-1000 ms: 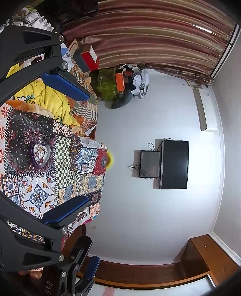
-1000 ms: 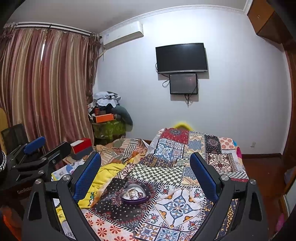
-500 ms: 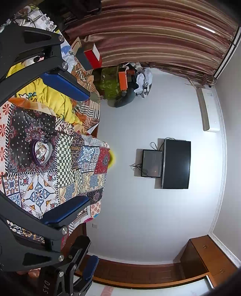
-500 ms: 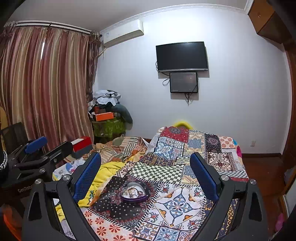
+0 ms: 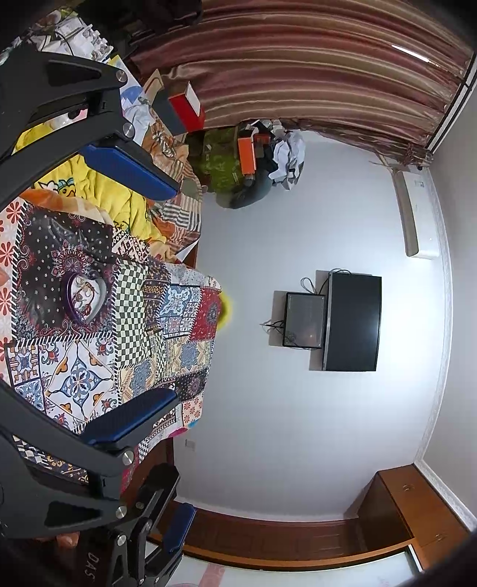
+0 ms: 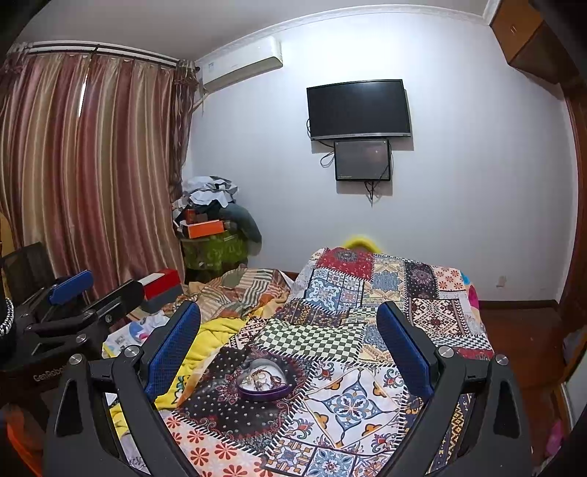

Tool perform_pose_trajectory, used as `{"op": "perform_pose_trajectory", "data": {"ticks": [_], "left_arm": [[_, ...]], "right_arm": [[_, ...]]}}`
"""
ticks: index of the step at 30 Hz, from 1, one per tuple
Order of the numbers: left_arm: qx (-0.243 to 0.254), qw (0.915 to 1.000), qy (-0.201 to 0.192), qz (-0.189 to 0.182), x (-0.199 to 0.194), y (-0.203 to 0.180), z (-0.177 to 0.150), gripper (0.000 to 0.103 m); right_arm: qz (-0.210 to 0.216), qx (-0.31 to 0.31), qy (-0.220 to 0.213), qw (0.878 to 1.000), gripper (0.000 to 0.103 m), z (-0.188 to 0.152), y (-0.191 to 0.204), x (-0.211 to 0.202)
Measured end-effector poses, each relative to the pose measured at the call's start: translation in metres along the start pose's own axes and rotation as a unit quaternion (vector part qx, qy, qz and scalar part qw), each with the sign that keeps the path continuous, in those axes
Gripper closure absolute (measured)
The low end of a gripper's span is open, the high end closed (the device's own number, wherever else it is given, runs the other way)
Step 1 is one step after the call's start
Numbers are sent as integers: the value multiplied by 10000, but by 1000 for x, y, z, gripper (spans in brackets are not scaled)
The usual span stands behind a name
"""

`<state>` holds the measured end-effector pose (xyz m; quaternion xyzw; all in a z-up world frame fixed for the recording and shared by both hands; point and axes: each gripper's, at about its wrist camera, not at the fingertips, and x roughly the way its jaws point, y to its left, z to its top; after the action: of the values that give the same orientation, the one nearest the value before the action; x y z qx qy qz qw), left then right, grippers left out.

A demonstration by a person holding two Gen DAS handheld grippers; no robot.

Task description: Organize jewelry

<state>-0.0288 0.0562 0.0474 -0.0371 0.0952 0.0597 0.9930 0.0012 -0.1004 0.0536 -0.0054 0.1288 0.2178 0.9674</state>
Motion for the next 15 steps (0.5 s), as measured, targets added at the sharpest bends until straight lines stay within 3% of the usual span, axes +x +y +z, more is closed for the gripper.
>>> {"op": "perform_pose_trajectory", "data": {"ticks": [15], "left_arm": [[76, 10000, -8, -61, 5, -6, -1, 0]], "right_arm": [[-20, 32, 3, 10000, 7, 1, -4, 2]]}}
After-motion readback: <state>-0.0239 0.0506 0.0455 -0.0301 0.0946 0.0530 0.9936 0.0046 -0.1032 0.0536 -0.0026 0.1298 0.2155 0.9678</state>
